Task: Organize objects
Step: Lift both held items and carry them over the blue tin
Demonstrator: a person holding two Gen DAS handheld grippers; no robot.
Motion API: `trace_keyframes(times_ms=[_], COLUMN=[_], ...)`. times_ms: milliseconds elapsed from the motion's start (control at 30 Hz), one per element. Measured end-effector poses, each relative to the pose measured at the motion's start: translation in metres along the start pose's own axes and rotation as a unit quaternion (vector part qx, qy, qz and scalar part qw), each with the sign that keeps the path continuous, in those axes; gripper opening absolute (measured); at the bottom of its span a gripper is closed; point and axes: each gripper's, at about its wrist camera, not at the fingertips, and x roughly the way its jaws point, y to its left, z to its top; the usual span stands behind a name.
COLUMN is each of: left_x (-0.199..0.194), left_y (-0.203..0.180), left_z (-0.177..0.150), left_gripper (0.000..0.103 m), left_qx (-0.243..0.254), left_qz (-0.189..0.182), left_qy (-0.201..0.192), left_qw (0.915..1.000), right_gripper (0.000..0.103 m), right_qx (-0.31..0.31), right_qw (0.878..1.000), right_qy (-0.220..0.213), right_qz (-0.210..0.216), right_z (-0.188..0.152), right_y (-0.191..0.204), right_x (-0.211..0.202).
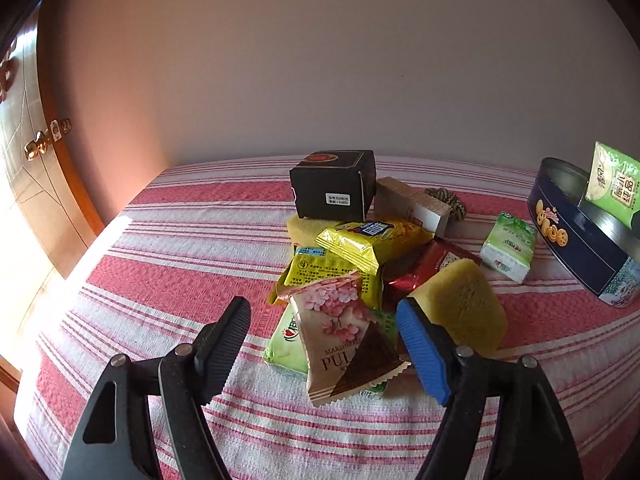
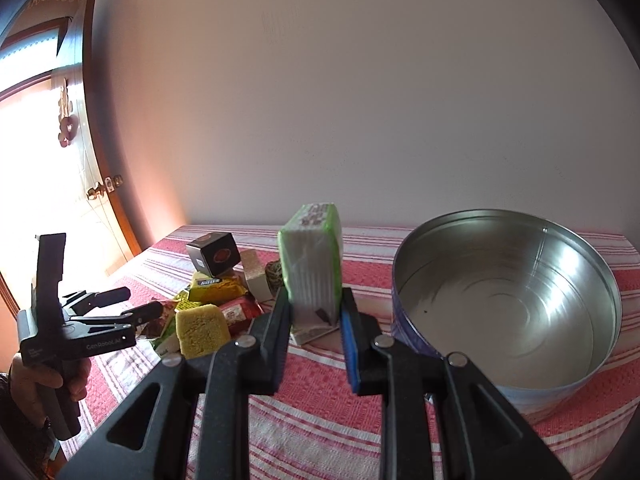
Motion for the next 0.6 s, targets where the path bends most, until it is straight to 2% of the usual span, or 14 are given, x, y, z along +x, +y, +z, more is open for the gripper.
trace_keyframes(times_ms=[33,67,100,133,167,200,367,433,600], left_x=[0.007,0.012,0.015,0.015,0.014,0.013,0.008,-0.002,-0.039], left_y=[0.003,0.005,0.007,0.008,0.008,0.007,0.01,0.008,-0.008], left_z=[-0.002,-0.004,-0.006,-0.005,-0.005,-0.005,-0.008,-0.008,0.003], left_gripper=[0.077,0.073,0.061,0.055,0.049,0.049,0.047,0.047,0.047], left_qx=[-0.012,-0.025,-0.034,-0.039,-0.041,-0.035,-0.038,-0.037,-0.026], left_qz=[0.007,0.012,0.004,-0.012,-0.002,0.007,-0.011,-0.01,-0.033], left_qy=[0.011,0.017,0.015,0.015,0.009,0.007,-0.004,-0.024,-0.079], left_qw=[0.9998,0.9995,0.9993,0.999,0.9991,0.9993,0.9992,0.999,0.996], right_gripper=[0.023,0.023,0.023,0.023,0.023,0.023,0.023,0.023,0.023], right_qx=[-0.005,-0.009,-0.012,-0.014,-0.014,-0.012,-0.005,-0.005,0.006], right_qw=[1.0,1.0,1.0,1.0,1.0,1.0,1.0,1.0,1.0], right_qy=[0.0,0.001,0.003,0.006,0.008,0.01,0.01,0.009,-0.009], right_qz=[0.001,0.001,0.002,0.001,0.0,0.0,-0.002,-0.002,-0.003], right_z=[0.0,-0.001,-0.001,-0.002,-0.002,-0.002,-0.002,-0.002,0.002], right_y=[0.002,0.005,0.006,0.007,0.007,0.006,0.003,0.003,-0.006], right_x=[0.0,0.001,0.002,0.003,0.004,0.005,0.004,0.004,-0.005])
